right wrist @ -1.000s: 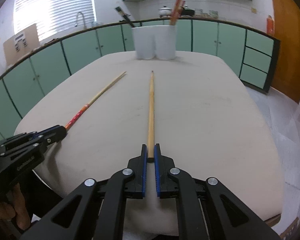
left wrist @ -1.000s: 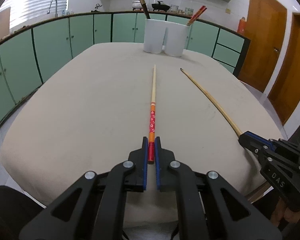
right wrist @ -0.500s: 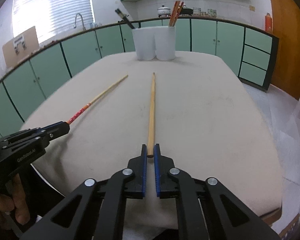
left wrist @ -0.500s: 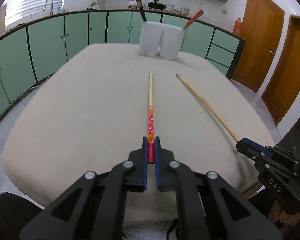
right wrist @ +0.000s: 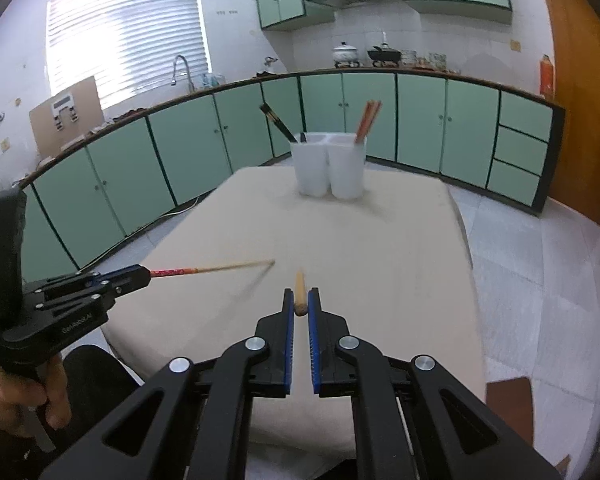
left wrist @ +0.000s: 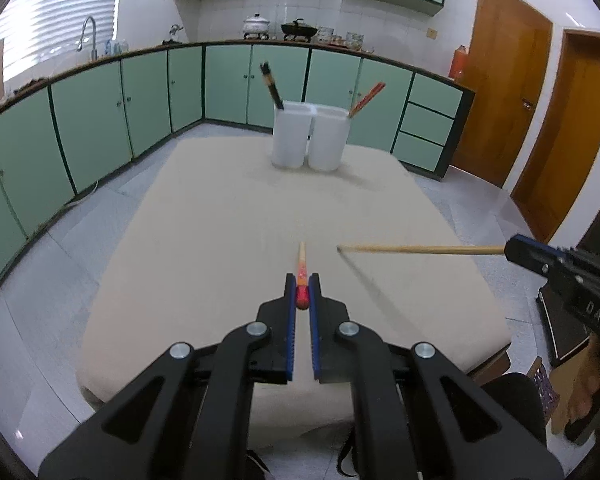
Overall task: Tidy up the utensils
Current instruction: 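Carry the plain wooden chopstick into the white holder with the right tool while the left carries the red-patterned one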
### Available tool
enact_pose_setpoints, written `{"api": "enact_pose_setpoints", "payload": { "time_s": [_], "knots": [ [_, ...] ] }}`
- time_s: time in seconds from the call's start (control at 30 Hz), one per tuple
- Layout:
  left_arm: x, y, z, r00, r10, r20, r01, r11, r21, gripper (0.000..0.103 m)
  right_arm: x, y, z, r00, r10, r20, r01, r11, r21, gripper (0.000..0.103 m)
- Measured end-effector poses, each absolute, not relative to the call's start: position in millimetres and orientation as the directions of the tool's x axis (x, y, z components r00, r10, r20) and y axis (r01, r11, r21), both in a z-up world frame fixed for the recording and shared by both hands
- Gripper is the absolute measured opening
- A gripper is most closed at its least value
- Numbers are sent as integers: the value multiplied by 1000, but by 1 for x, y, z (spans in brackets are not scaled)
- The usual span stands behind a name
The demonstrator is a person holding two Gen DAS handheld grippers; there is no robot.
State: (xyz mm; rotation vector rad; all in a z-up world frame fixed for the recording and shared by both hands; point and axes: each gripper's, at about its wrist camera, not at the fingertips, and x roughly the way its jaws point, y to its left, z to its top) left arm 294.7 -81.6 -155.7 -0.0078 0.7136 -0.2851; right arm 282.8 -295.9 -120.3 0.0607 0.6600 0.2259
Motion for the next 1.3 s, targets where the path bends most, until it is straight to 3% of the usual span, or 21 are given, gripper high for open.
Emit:
{"api": "enact_pose_setpoints", "payload": {
  "time_s": [0.73,1.3],
  "knots": [
    [335,-75,-102,720,-282,-635,317,946,-61,5,366,-258,-66,693,241,-679,-329,944,0,7],
    [365,-78,-93,689,-289,-664,346,937,-48,5,415,-261,-52,631,266,-729,-333,941,54,7]
  ]
}}
